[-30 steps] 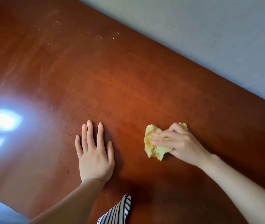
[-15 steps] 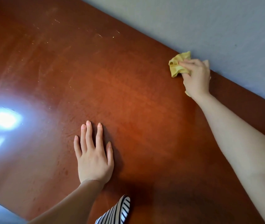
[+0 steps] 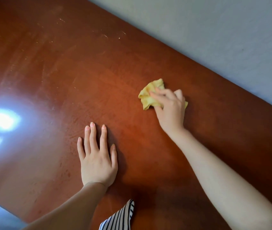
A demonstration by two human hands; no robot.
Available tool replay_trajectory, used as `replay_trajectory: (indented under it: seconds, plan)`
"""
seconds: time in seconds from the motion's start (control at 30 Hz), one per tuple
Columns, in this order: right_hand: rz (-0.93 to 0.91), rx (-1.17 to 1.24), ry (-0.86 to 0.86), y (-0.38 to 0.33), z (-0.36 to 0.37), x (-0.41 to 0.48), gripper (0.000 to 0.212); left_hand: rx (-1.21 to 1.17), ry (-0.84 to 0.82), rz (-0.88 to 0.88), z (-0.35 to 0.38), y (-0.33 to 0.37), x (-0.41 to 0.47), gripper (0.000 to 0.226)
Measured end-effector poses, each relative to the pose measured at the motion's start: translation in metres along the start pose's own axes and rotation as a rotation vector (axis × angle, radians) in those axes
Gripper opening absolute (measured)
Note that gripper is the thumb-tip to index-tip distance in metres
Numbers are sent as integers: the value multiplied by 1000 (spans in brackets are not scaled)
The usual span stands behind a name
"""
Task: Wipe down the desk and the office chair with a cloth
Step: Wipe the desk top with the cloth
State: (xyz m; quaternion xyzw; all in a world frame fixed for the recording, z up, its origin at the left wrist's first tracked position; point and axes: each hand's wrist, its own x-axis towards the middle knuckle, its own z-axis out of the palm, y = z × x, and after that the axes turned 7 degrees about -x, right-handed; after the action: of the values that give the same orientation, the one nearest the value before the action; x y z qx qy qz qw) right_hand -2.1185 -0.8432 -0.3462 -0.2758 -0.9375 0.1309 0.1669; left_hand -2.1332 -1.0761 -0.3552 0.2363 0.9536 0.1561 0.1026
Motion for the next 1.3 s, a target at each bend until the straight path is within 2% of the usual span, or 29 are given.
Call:
replay_trajectory:
  seconds: [0.17,0.33,0.47,0.53,0.63,0.77,0.9,1.0,1.17,1.23,1.3]
  plan:
    - [-228,86,-52,-16,-6,-61,46,2,-20,-12,-1,2,1,59]
    - [-454,214,-219,-13,-19,-109,50,-7,-41,-4,-2,3,1,59]
    - [-639,266,-371,-8,-33,-141,33,-13,-52,-8,-5,4,-1,58]
    - [-710,258,-367,-5,-36,-136,25,-22,-59,-4,-7,4,0,59]
    - [-730,215,-292,-3,-31,-115,28,-47,-60,13,-11,1,-1,62]
    - [-615,126,-181,-3,-18,-70,45,-109,-81,22,-16,2,-2,65]
    - [-485,101,-130,-7,-3,-10,47,-159,-135,24,-20,1,-2,66]
    - [-388,68,-109,-25,12,33,40,-144,-152,68,-28,-8,1,65]
    - [16,-17,-70,-76,45,85,35,-269,-235,140,-42,-20,2,65]
    - [238,-48,-12,-94,56,95,33,-290,-234,152,-47,-25,-3,65]
    - [369,-41,-3,-115,66,92,32,-276,-198,143,-52,-38,-17,63]
